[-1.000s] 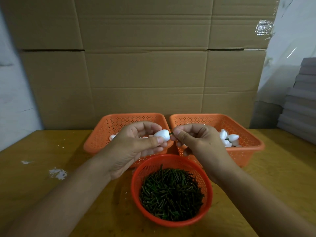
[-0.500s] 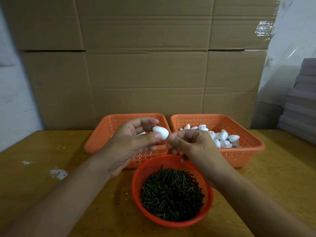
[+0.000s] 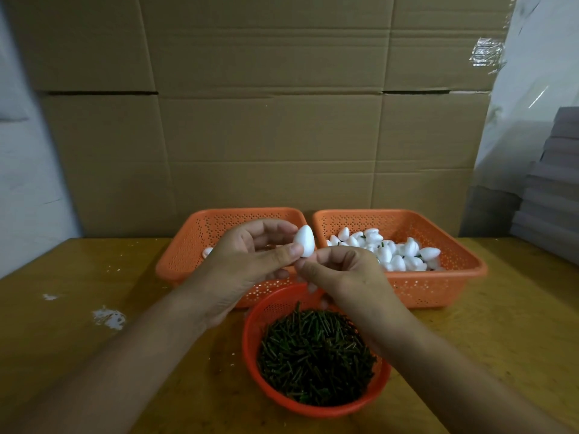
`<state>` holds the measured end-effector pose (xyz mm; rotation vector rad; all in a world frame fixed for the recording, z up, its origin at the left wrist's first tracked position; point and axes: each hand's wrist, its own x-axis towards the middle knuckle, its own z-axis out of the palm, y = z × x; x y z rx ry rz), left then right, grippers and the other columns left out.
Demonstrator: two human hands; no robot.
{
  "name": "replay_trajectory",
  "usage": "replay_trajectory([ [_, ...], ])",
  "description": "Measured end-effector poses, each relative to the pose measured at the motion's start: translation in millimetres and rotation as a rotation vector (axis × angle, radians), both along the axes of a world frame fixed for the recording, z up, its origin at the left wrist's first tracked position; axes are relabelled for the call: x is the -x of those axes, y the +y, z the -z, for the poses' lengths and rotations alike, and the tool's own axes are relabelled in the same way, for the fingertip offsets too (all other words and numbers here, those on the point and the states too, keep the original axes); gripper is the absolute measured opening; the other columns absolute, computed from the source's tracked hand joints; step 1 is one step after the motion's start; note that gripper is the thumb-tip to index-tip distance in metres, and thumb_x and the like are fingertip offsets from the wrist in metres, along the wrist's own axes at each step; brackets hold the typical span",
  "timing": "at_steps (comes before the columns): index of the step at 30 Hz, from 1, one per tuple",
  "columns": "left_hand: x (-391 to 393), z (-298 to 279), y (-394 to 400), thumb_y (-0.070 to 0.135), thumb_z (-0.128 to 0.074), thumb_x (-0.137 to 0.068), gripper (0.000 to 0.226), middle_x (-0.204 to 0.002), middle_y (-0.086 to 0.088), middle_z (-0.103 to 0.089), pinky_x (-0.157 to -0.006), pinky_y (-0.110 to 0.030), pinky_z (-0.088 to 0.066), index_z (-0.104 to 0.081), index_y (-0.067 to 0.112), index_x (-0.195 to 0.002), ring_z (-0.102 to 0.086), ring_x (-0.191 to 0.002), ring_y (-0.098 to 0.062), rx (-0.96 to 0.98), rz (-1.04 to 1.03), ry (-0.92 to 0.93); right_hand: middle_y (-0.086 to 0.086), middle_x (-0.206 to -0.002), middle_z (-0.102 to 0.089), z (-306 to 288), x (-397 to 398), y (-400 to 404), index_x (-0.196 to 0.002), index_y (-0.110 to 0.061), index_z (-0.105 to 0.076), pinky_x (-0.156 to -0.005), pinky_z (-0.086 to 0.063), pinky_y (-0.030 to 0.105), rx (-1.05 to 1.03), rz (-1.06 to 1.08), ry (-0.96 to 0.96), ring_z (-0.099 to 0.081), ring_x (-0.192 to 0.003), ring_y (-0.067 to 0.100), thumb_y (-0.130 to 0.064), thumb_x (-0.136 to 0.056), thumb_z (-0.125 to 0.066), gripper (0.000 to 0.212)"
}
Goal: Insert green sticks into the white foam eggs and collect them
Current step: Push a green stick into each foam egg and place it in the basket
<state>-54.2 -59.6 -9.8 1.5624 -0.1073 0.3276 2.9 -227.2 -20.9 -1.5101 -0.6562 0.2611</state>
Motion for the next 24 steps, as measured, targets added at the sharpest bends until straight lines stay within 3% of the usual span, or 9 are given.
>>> replay_trajectory([
  [6, -0.9, 0.3, -2.6, 0.031, -0.085, -0.073, 0.03, -0.107, -0.005, -0.075, -0.078, -0.027, -0.058, -0.075, 0.029, -0.102, -0.073, -0.093, -0.019, -0.045, -0.009, -0.009, 0.002, -0.061, -0.063, -0.5, 3.9, 1.9, -0.079, -0.008, -0.072, -0.046, -0.043, 0.018, -0.005, 0.041, -0.045, -0.053, -0.048, 0.004, -0.022, -0.088, -0.074, 0.016],
  [13, 0.5, -1.1, -0.2, 0.032, -0.079, -0.079, 0.044, -0.108, -0.014, -0.075, -0.078, -0.029, -0.059, -0.068, 0.015, -0.118, -0.072, -0.094, -0.02, 0.087, 0.053, 0.025, -0.003, -0.071, -0.072, -4.6, 4.0, -1.1, -0.077, -0.019, -0.076, -0.05, -0.046, 0.017, -0.02, -0.054, 0.051, -0.059, -0.06, 0.002, -0.022, -0.093, -0.066, 0.019],
  [24, 0.4, -0.9, -10.1, 0.024, -0.086, -0.07, 0.05, -0.104, -0.008, -0.076, -0.069, -0.022, -0.056, -0.067, 0.017, -0.115, -0.071, -0.086, -0.014, 0.137, -0.016, 0.002, -0.001, -0.071, -0.072, -2.4, 6.0, 1.1, -0.072, -0.022, -0.078, -0.049, -0.044, 0.017, -0.066, -0.026, 0.078, -0.058, -0.057, 0.002, -0.02, -0.089, -0.072, 0.018],
])
